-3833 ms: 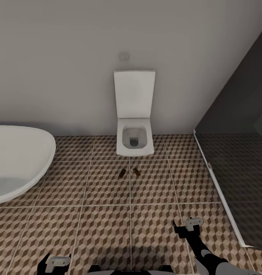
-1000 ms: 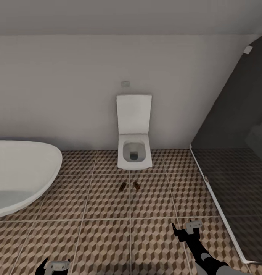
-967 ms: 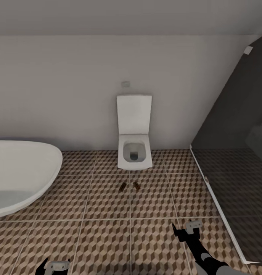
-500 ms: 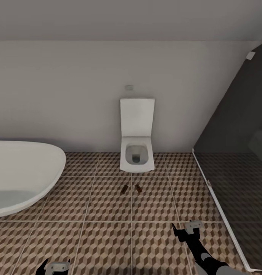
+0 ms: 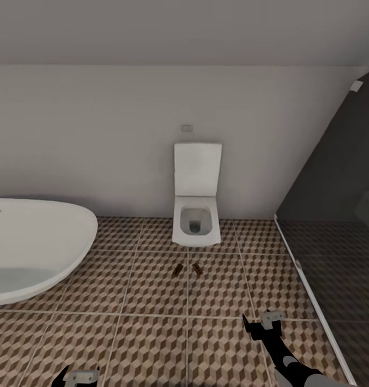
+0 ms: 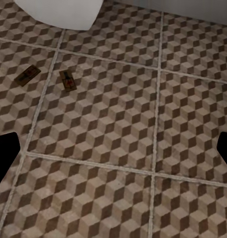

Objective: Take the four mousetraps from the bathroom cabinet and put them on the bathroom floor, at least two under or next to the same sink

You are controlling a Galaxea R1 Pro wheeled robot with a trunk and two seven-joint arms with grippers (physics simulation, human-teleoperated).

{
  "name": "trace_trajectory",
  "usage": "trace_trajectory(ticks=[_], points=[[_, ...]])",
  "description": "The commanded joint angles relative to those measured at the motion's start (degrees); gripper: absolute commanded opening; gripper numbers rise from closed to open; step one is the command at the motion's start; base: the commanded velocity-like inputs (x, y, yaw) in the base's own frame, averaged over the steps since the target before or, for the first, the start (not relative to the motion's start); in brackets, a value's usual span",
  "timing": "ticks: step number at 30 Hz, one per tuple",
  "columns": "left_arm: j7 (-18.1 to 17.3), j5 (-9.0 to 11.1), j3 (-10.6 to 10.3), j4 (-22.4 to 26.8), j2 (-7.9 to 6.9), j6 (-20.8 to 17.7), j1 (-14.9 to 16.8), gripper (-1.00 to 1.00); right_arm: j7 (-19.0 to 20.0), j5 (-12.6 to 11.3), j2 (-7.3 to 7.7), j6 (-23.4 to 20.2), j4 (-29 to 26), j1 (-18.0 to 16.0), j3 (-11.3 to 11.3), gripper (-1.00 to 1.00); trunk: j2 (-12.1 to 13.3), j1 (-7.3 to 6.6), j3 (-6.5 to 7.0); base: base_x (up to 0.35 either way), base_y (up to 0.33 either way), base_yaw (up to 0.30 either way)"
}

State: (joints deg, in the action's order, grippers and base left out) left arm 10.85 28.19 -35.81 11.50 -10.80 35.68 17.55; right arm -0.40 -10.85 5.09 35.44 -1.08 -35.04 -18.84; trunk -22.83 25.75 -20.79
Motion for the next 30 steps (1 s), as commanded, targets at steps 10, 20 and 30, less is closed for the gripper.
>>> trace_trajectory(ticks=[10,20,30], points=[[0.49,0.04,-0.49,0.02,-0.01,0.09,0.03,1.00,-0.04,-0.48,0.00,0.16,0.04,-0.01,-0.49,1.00,-0.09,0.03,0.84,0.000,0.000,0.074],[0.47,0.03,-0.50,0.01,-0.01,0.06,0.03,1.00,-0.04,-0.48,0.00,0.16,0.05,-0.01,-0.55,1.00,-0.09,0.03,1.77,0.000,0.000,0.074],[0.49,0.07,-0.52,0.01,-0.01,0.02,0.03,1.00,-0.04,-0.48,0.00,0.16,0.04,-0.02,-0.53,1.00,-0.09,0.03,2.70,0.000,0.000,0.074]])
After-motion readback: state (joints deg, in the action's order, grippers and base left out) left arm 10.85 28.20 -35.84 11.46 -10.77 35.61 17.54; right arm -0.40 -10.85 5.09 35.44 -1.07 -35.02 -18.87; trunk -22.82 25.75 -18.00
